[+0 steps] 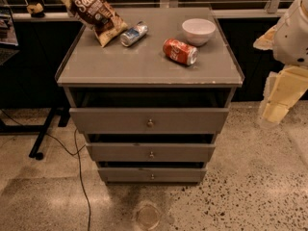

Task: Open bottom drawer

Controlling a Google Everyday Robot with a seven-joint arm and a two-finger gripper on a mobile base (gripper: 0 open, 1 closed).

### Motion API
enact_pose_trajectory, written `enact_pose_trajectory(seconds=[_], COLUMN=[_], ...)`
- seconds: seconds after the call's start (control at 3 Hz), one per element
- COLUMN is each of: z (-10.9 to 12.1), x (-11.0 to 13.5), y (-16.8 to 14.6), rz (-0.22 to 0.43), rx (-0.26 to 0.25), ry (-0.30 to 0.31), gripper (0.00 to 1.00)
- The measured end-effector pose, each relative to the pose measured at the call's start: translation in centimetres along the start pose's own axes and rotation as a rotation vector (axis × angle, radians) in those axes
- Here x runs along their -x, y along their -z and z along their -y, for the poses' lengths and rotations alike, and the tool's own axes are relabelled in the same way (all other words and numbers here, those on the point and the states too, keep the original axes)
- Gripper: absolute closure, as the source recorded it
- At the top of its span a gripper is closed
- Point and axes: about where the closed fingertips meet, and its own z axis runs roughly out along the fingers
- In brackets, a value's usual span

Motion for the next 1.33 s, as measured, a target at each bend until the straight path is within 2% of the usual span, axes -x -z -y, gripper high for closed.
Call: enact_pose_trajectory(seconds=[0.33,0.67,1.0,1.33], z=[0.0,-0.2,-1.1,-2.1], x=[0.1,0.7,0.9,0.7], y=[0.1,-1.1,-3.5,-7.4], rz=[0.010,0.057,0.122,0.149], rx=[-0.005,0.001,-0.019,-0.052], ry=[0.003,-0.026,-0.142,-0.301], gripper=[0.00,0.00,0.00,0.00])
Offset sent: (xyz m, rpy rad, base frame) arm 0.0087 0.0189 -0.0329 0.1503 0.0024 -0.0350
